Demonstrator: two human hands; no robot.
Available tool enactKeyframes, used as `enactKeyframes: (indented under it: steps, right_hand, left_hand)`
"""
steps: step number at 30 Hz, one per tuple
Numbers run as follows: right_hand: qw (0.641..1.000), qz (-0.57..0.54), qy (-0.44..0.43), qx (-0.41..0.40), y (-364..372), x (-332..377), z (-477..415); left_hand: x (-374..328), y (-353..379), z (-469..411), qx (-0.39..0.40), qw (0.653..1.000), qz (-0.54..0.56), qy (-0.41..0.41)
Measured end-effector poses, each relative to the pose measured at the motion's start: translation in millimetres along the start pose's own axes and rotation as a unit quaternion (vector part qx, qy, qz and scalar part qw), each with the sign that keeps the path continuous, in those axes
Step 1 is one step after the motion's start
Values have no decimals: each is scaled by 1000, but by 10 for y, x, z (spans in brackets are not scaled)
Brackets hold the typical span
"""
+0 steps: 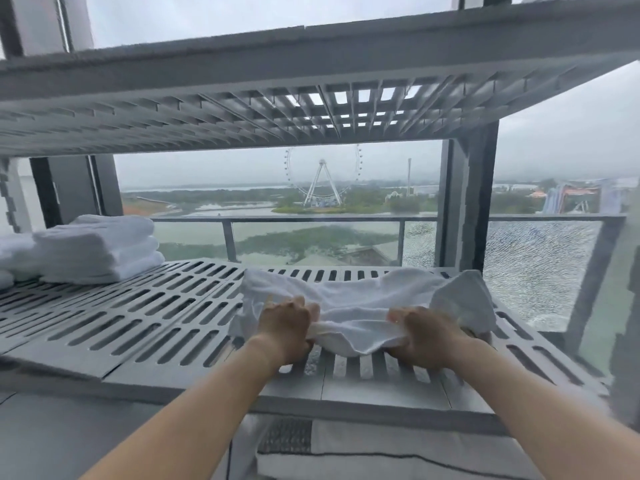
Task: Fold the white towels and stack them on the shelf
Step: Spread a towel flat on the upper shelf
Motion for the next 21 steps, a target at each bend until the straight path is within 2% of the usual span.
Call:
enactKeyframes:
  steps: [7, 10, 15, 17, 21]
  right_hand:
    - [996, -78, -10, 45, -8, 191, -50]
    - [987, -142, -9, 69, -43, 213, -143]
    - [989, -132, -27, -65, -170, 92, -485]
    - [989, -124, -19, -74, -112, -24, -658]
    - [996, -89, 0, -19, 199, -272, -1030]
  left_hand:
    - [-41, -84, 86, 60, 995, 75, -1]
    - [-74, -138, -28, 37, 994, 101, 3]
    - [-24, -128, -401, -63, 988, 130, -44]
    - [-41, 2, -611, -31, 989, 136, -39]
    - [-122, 390, -1028, 80, 988, 128, -13]
Point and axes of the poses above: each hand's wrist, its own z-axis away from the middle knuckle, its own y-axis out of the palm, x = y × z, the point moved 6 cm from there along -z, towards the middle knuckle, and after that the axes turned 4 degrees about x, right-handed, at the moved point
